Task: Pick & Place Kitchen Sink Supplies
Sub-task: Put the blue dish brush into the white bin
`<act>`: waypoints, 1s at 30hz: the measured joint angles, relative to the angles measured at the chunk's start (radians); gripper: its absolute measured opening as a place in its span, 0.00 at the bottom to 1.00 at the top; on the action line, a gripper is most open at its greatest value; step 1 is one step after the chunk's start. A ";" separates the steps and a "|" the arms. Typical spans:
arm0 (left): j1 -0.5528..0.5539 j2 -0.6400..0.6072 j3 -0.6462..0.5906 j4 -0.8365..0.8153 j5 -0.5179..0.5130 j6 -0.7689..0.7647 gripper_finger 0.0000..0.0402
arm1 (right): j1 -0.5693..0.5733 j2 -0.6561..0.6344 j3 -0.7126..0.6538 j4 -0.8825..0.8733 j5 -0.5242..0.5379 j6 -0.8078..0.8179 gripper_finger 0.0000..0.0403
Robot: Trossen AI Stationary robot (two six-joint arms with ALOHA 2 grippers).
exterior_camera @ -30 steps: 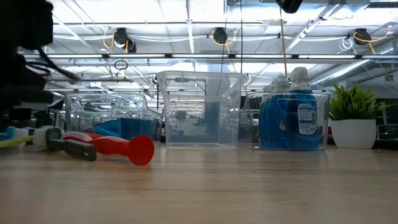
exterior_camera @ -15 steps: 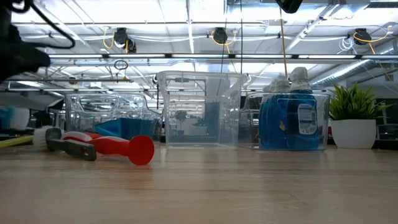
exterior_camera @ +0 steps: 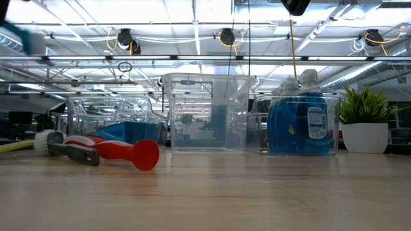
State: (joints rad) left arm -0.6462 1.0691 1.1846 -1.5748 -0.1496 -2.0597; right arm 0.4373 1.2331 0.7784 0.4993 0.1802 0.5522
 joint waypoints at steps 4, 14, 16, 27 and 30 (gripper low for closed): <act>0.002 0.011 0.067 0.006 -0.111 0.042 0.05 | -0.005 0.000 0.000 0.000 0.000 0.000 0.41; 0.001 0.003 0.132 0.280 -0.492 0.496 0.05 | -0.006 0.000 0.000 -0.003 -0.002 0.000 0.41; 0.001 0.002 0.132 0.361 -0.541 0.650 0.05 | -0.006 0.000 0.000 -0.003 -0.002 0.000 0.41; 0.001 0.003 0.132 0.898 -0.608 1.530 0.05 | -0.006 0.000 0.000 -0.003 -0.002 0.000 0.41; 0.001 0.003 0.132 1.025 -0.586 1.708 0.05 | -0.006 0.000 0.000 -0.003 -0.002 0.000 0.41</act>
State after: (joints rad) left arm -0.6449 1.0721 1.3167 -0.5503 -0.7351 -0.3522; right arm 0.4317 1.2331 0.7784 0.4961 0.1783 0.5526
